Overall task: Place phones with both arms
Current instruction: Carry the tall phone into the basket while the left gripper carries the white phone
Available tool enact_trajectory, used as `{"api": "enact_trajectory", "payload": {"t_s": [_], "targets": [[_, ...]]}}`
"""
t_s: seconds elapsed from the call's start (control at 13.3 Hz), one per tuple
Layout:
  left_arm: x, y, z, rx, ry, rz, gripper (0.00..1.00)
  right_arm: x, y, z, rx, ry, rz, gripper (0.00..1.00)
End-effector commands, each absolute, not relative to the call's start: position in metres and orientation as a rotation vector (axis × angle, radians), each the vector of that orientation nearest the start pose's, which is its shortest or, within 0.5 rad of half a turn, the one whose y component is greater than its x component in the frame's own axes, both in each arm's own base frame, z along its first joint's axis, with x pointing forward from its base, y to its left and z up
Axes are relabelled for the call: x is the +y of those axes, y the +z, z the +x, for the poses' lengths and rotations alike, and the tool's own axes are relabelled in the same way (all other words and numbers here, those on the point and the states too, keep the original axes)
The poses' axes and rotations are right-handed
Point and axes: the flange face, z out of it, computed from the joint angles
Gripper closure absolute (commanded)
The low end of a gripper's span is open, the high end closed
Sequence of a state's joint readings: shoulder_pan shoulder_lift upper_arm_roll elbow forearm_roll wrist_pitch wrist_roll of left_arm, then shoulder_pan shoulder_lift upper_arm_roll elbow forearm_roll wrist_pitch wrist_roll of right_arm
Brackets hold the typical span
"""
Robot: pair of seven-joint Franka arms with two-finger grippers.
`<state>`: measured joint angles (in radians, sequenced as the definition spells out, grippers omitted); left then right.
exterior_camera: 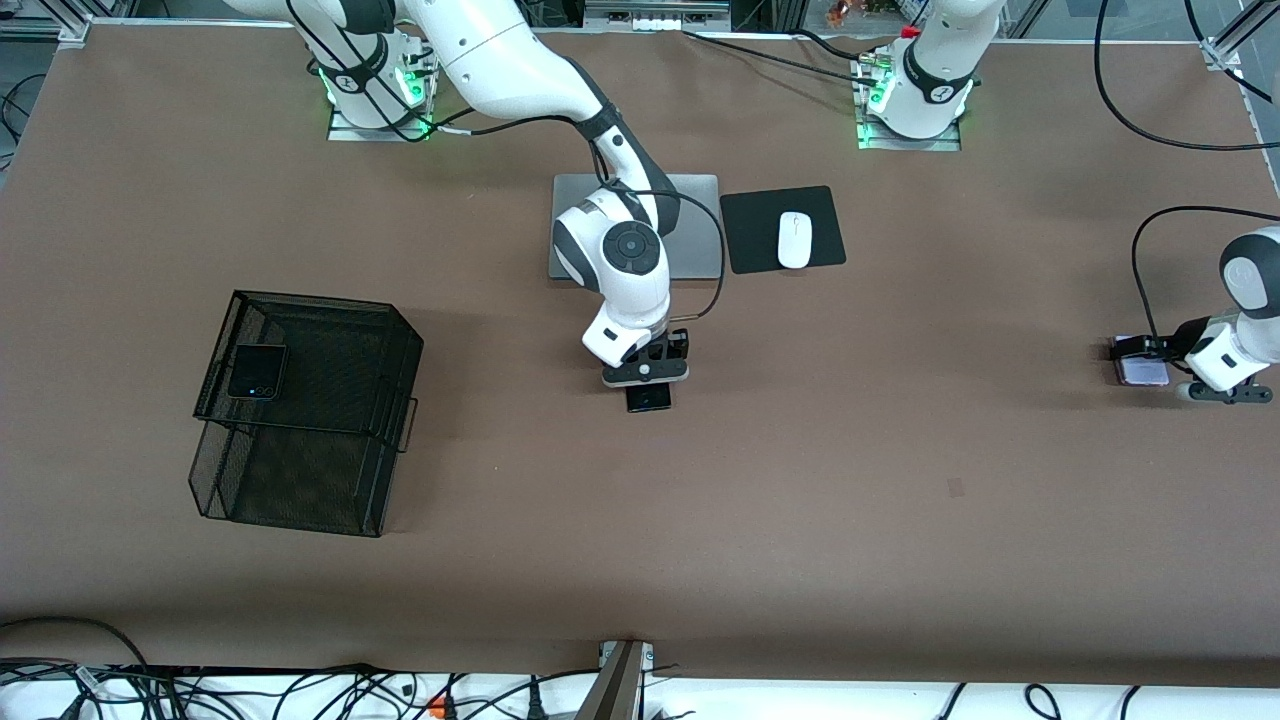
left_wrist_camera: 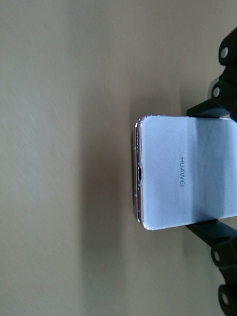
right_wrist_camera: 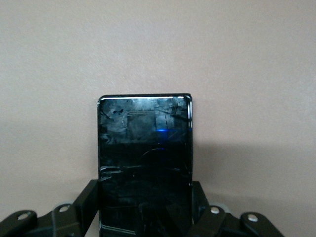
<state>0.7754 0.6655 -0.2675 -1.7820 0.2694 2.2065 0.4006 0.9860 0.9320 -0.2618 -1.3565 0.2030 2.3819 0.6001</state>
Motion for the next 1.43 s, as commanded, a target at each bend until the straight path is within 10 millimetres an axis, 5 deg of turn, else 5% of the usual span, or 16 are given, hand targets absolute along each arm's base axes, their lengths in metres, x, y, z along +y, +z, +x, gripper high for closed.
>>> {"api": "enact_trajectory", "payload": {"t_s": [0.0, 0.15, 0.3, 0.45, 0.6, 0.75, 0.9, 1.05, 1.13, 1.2, 1.35], "targets": [[0.280, 0.241, 0.589, 0.172, 0.459, -3.180, 0.59, 0.525, 0.251, 0.537, -0.134, -0.163, -3.094, 1.00], [0.221, 0.284, 0.625, 0.211, 0.640, -3.135, 0.59, 0.494, 0.319, 0.555, -0.051, -0.098, -3.102, 1.00], [0.153, 0.305, 0.639, 0.116, 0.774, -3.077, 0.59, 0.454, 0.371, 0.576, 0.020, -0.040, -3.096, 1.00], [0.065, 0.307, 0.650, 0.243, 0.826, -3.012, 0.62, 0.391, 0.409, 0.598, 0.040, 0.024, -3.111, 1.00], [-0.046, 0.284, 0.650, 0.426, 0.877, -3.005, 0.61, 0.323, 0.422, 0.613, 0.123, 0.116, -3.163, 1.00], [-0.138, 0.259, 0.653, 0.422, 0.823, -3.140, 0.62, 0.252, 0.425, 0.621, 0.164, 0.159, -3.182, 1.00], [-0.210, 0.231, 0.654, 0.313, 0.713, -3.311, 0.61, 0.182, 0.411, 0.625, 0.144, 0.198, -3.199, 1.00], [-0.290, 0.213, 0.643, 0.249, 0.633, -3.487, 0.60, 0.135, 0.397, 0.622, 0.078, 0.187, -3.194, 1.00], [-0.316, 0.211, 0.640, 0.187, 0.571, -3.551, 0.52, 0.121, 0.383, 0.618, 0.053, 0.178, -3.190, 1.00], [-0.352, 0.215, 0.628, 0.199, 0.532, -3.582, 0.04, 0.115, 0.369, 0.614, 0.041, 0.169, -3.190, 1.00], [-0.406, 0.228, 0.604, 0.250, 0.477, -3.578, 0.00, 0.105, 0.348, 0.612, 0.082, 0.167, -3.188, 1.00]]}}
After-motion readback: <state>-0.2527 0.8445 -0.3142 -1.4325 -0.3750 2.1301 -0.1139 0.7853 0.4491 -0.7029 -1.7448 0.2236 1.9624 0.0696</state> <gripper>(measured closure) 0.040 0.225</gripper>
